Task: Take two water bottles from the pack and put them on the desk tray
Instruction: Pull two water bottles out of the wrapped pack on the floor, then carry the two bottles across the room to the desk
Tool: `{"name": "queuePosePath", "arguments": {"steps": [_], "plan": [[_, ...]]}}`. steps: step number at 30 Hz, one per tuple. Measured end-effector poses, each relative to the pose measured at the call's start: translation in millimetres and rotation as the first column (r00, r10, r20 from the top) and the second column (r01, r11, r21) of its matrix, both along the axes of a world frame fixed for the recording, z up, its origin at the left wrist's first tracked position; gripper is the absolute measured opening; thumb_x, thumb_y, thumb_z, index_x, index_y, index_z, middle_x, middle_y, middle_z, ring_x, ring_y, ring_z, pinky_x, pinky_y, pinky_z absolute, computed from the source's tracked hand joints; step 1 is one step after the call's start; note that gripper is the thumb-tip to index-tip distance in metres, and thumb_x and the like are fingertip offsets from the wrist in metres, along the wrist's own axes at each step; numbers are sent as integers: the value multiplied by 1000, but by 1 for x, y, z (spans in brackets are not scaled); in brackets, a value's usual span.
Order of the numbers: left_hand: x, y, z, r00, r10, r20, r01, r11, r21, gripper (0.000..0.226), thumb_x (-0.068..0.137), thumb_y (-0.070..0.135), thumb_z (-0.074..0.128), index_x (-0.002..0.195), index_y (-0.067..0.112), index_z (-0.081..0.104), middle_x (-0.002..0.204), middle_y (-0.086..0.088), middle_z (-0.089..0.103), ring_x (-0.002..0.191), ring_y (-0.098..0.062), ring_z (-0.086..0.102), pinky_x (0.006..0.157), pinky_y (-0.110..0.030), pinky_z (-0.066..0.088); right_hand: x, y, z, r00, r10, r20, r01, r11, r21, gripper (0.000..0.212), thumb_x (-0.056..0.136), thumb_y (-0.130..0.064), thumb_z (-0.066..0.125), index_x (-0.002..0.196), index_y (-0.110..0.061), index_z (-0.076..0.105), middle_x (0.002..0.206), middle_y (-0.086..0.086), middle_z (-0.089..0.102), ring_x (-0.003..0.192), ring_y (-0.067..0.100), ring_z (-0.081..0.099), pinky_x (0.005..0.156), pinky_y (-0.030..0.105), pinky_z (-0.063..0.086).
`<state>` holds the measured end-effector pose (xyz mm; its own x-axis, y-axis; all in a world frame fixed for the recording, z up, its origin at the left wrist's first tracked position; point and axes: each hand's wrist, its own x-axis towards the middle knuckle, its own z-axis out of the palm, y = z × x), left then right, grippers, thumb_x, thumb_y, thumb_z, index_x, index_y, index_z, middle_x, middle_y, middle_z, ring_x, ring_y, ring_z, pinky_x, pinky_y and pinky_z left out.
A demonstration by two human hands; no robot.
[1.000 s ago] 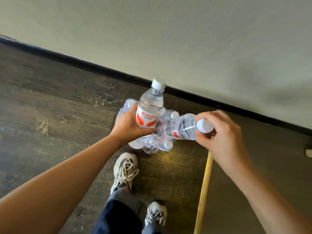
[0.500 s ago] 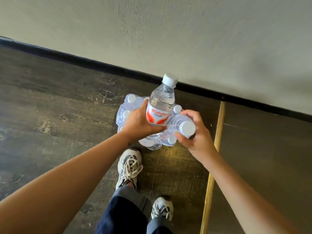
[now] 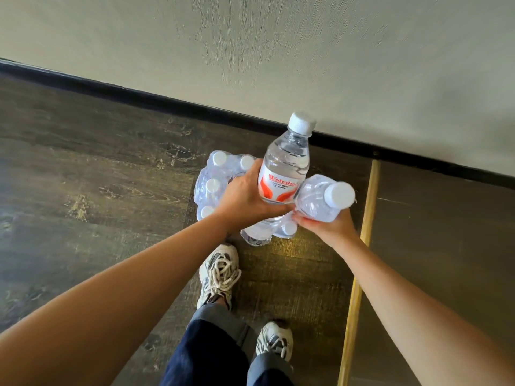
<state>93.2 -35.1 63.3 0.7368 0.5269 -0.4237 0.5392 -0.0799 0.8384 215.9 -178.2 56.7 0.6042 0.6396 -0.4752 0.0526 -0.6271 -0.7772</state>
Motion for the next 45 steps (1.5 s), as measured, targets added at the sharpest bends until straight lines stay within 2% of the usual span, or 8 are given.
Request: {"name": "queuePosePath", "arguments": {"steps": [4, 11, 17, 23, 33, 38, 43, 45], "plan": [[2, 4, 0, 998, 43, -37, -42, 998, 46, 70, 52, 54, 80, 109, 30, 47, 102, 10, 69, 92, -8, 65, 80, -30, 55, 13, 5, 2, 1000, -9, -18, 9, 1000, 4, 66, 55, -11, 86, 113, -12, 54, 113, 4, 62, 106, 17, 59, 94, 33, 49], [-26, 27, 50, 985, 169, 16, -170, 982, 85, 75, 53, 62, 75, 113, 28, 46, 104, 6, 67, 95, -14, 65, 83, -39, 55, 11, 31, 49, 972, 230, 41, -230, 973, 5, 76, 57, -37, 83, 121, -23, 44, 117, 0, 62, 105, 16, 59, 92, 36, 48], [-77, 53, 150, 928, 345, 141, -363, 923, 129, 73, 52, 65, 73, 112, 34, 45, 100, 12, 65, 90, -5, 65, 81, -27, 54, -19, 87, 144, 883, 444, 154, -462, 880, 109, 79, 59, -52, 75, 123, -32, 35, 122, 2, 61, 107, 21, 60, 92, 41, 50], [-165, 64, 299, 825, 493, 277, -553, 804, 216, 73, 50, 65, 73, 112, 34, 49, 100, 13, 69, 89, -3, 67, 81, -26, 55, -79, 151, 287, 750, 603, 272, -659, 717, 228, 64, 56, -56, 75, 105, -54, 34, 99, -23, 61, 86, 4, 65, 74, 23, 51], [-398, 67, 575, 470, 707, 528, -878, 313, 362, 59, 47, 65, 76, 96, 40, 54, 94, 14, 68, 85, -7, 68, 77, -27, 55, -303, 263, 563, 425, 777, 463, -873, 219, 435, 69, 51, -73, 62, 110, -51, 34, 115, -11, 57, 98, 13, 60, 84, 32, 49], [-534, 49, 669, 295, 757, 583, -911, 38, 412, 61, 50, 61, 69, 101, 31, 54, 86, 17, 63, 71, 6, 63, 59, -8, 46, -468, 299, 660, 309, 816, 488, -839, -8, 544, 64, 61, -59, 65, 116, -44, 36, 110, -18, 54, 90, -1, 57, 76, 13, 47], [-680, 36, 718, 126, 812, 570, -876, -178, 447, 63, 56, 55, 72, 106, 20, 58, 99, -1, 70, 84, -13, 66, 76, -28, 53, -649, 324, 721, 173, 843, 510, -756, -219, 617, 64, 62, -52, 68, 117, -32, 43, 106, -7, 61, 94, 9, 61, 78, 24, 50], [-740, 43, 735, 92, 812, 577, -858, -230, 460, 63, 57, 54, 73, 106, 18, 58, 103, -4, 70, 87, -15, 66, 80, -31, 54, -721, 337, 740, 112, 849, 516, -723, -286, 628, 54, 62, -49, 68, 110, -35, 46, 100, -10, 61, 91, 5, 61, 72, 16, 49]]}}
